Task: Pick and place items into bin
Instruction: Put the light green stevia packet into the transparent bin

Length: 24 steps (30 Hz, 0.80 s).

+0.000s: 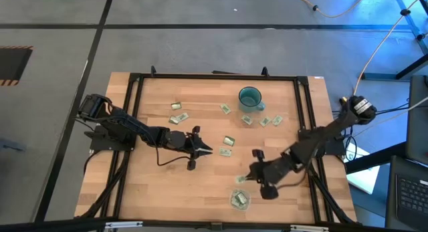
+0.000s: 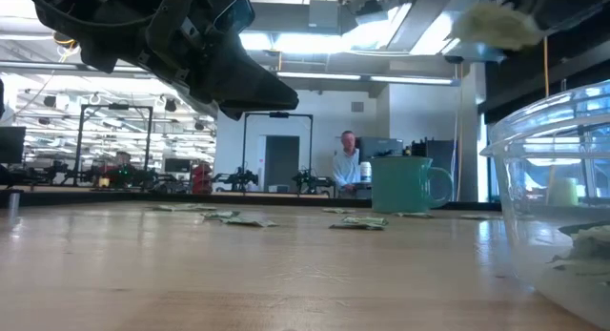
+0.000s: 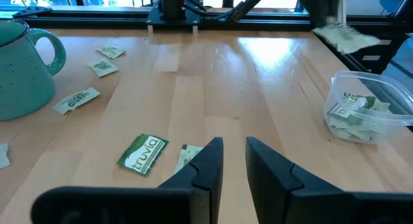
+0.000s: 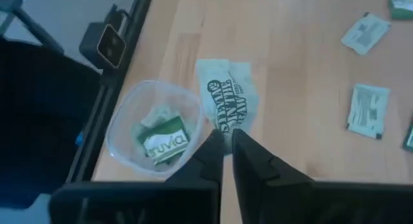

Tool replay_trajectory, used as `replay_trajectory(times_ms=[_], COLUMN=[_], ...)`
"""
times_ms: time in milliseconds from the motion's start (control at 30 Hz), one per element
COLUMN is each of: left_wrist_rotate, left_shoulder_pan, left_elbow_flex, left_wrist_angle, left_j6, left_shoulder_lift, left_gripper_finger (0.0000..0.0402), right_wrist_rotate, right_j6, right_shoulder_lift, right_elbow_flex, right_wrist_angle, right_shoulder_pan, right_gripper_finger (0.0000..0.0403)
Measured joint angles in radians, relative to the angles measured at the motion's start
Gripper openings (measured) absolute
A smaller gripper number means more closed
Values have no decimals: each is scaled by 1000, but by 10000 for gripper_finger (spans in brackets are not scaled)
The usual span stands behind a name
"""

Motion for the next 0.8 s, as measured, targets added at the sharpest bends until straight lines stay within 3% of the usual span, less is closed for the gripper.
replay_trajectory(times_ms=[233, 533, 800], left_wrist_rotate=[0, 0, 0], left_shoulder_pan=[0, 0, 0], left_elbow_flex=[0, 0, 0], left_wrist_angle=[0, 0, -1], left_j6=[0, 0, 0], left_shoulder_lift=[0, 0, 0], left_gripper_finger=[61, 61, 61], right_wrist_rotate=[51, -3, -30], right_j6=[89, 119, 194], right_shoulder_lift=[99, 237, 250], right_elbow_flex=[-1, -2, -2], right_wrist_angle=[75, 225, 247], right_shoulder_pan=[90, 106, 116], right_gripper_finger=[21, 21, 21])
